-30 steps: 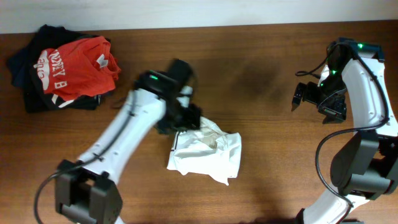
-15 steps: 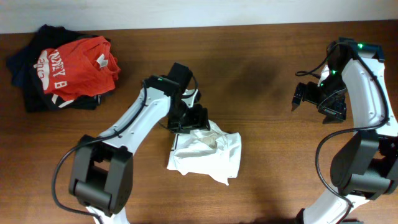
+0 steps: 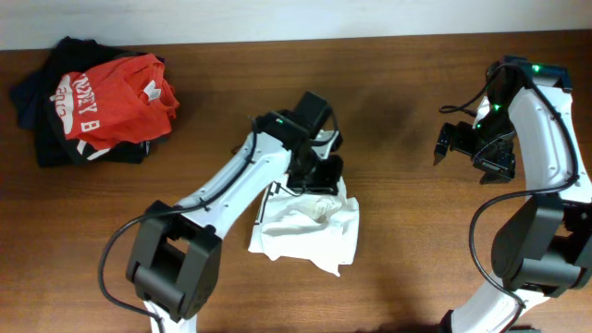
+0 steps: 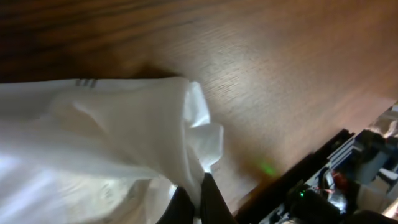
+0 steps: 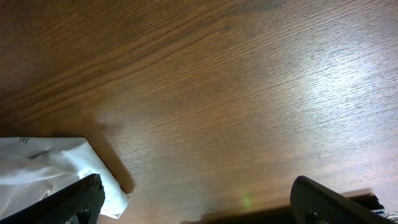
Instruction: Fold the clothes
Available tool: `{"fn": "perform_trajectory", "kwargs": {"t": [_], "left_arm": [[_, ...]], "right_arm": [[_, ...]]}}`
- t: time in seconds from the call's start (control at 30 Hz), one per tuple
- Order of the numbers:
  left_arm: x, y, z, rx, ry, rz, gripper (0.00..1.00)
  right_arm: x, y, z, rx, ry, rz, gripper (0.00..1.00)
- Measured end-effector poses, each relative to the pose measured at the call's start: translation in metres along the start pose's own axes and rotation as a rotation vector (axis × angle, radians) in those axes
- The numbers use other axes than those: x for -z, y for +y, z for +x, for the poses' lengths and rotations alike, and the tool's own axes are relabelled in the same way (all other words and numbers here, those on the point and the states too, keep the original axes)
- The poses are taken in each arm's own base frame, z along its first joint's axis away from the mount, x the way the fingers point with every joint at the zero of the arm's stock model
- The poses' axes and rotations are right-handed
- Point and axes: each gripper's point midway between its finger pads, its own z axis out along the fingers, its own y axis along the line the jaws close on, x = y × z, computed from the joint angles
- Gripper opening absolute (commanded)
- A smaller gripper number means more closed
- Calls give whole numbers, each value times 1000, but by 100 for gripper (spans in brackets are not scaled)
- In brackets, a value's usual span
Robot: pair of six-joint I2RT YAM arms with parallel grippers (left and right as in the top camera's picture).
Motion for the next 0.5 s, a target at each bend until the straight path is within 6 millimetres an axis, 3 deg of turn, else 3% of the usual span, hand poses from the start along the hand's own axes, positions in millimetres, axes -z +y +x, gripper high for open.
{"fn": "perform_trajectory", "kwargs": {"t": [0.1,0.13,0.23,0.3,0.4,0.5], "left_arm": [[-20,-20,-2,-60,-18,3,31],[-38,-32,-2,-91,-22,13,44],[-76,-50,0,-155,-17,31,52],[-86,-54,6,-172,0,30,53],[-78,-53,15,-145,50,0,54],[-40,-68,19,-134,100,-36,55]], "right_arm": [[0,0,0,0,0,0,99],[0,0,0,0,0,0,99],[0,0,0,0,0,0,99],[0,0,0,0,0,0,99],[0,0,0,0,0,0,99],[0,0,0,0,0,0,99]]}}
